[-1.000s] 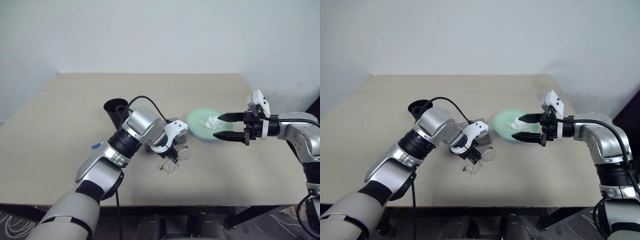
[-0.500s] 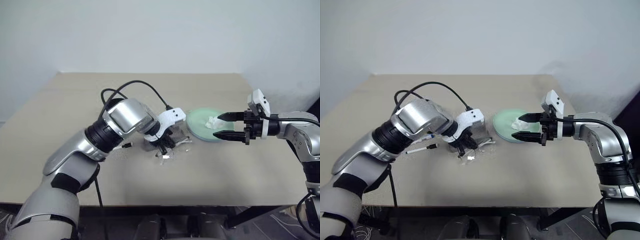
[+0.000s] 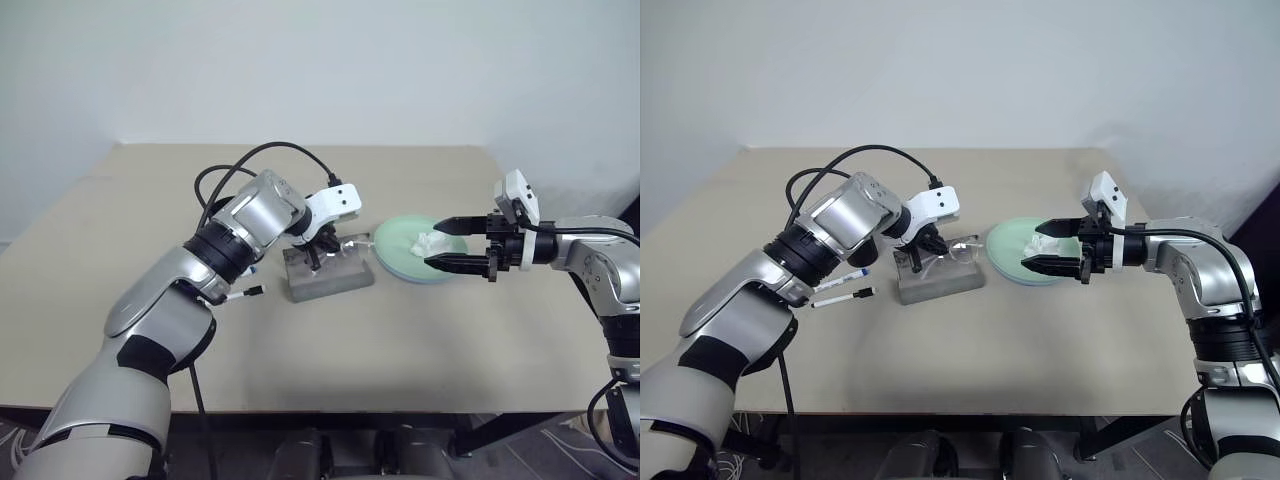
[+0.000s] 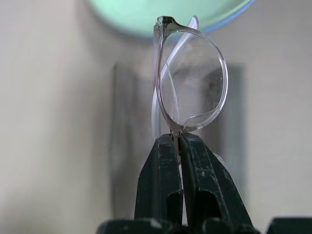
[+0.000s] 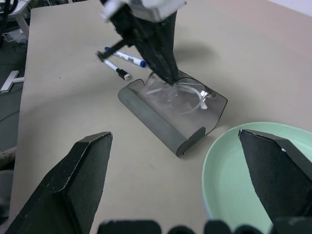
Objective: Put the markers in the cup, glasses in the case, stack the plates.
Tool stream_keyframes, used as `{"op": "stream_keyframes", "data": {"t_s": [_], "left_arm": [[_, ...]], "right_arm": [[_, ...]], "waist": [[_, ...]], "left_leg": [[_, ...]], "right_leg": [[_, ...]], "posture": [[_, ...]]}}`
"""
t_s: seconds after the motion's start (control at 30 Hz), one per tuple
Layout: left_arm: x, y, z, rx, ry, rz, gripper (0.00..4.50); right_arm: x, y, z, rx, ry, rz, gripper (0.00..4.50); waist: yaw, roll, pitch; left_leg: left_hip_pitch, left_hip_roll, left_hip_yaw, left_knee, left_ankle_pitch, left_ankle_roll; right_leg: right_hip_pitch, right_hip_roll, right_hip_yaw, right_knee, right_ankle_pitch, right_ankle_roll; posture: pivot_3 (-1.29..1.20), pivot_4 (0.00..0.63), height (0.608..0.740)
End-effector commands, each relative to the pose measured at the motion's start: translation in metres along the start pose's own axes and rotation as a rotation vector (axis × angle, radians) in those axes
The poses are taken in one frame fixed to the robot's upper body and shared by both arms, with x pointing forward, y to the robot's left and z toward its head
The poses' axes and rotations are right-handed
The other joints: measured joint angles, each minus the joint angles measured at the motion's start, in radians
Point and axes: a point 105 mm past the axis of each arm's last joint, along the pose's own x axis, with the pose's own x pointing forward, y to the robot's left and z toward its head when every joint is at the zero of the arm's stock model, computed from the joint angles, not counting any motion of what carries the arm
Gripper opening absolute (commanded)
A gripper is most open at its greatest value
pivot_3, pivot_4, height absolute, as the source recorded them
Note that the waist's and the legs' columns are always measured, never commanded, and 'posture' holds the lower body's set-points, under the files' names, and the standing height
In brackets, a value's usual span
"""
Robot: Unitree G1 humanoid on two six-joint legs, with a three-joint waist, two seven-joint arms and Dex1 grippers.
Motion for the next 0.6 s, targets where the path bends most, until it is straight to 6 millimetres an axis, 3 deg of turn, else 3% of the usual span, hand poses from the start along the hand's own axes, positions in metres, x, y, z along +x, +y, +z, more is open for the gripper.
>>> {"op": "stream_keyframes", "data": {"t_s": [0.03, 0.4, 0.6], "left_arm": [[0.000, 0.011, 0.003, 0.042, -0.013, 0.055, 0.03], [0.023, -0.011, -0.010, 0.063, 0.024, -0.018, 0.03], [0.020, -0.019, -0.007, 0.045, 0.020, -0.052, 0.03]], "right_arm": [[-0.004, 0.001, 0.017, -0.060, -0.031, -0.005, 4.50], [-0.007, 0.004, 0.015, -0.052, -0.036, -0.014, 4.50], [-0.006, 0.005, 0.015, -0.050, -0.037, -0.016, 4.50]], "waist": [[0.000, 0.000, 0.000], [0.000, 0.000, 0.000], [0.000, 0.000, 0.000]], "left_leg": [[0.000, 0.000, 0.000, 0.000, 0.000, 0.000], [-0.001, -0.001, 0.000, 0.000, -0.002, 0.003], [-0.001, 0.000, 0.000, 0.001, -0.002, 0.003]], "right_leg": [[0.000, 0.000, 0.000, 0.000, 0.000, 0.000], [0.000, -0.001, 0.000, 0.000, 0.000, 0.000], [0.000, -0.001, -0.001, 0.000, 0.000, 0.000]], "posture": [[0.00, 0.000, 0.732], [0.00, 0.000, 0.732], [0.00, 0.000, 0.732]]}}
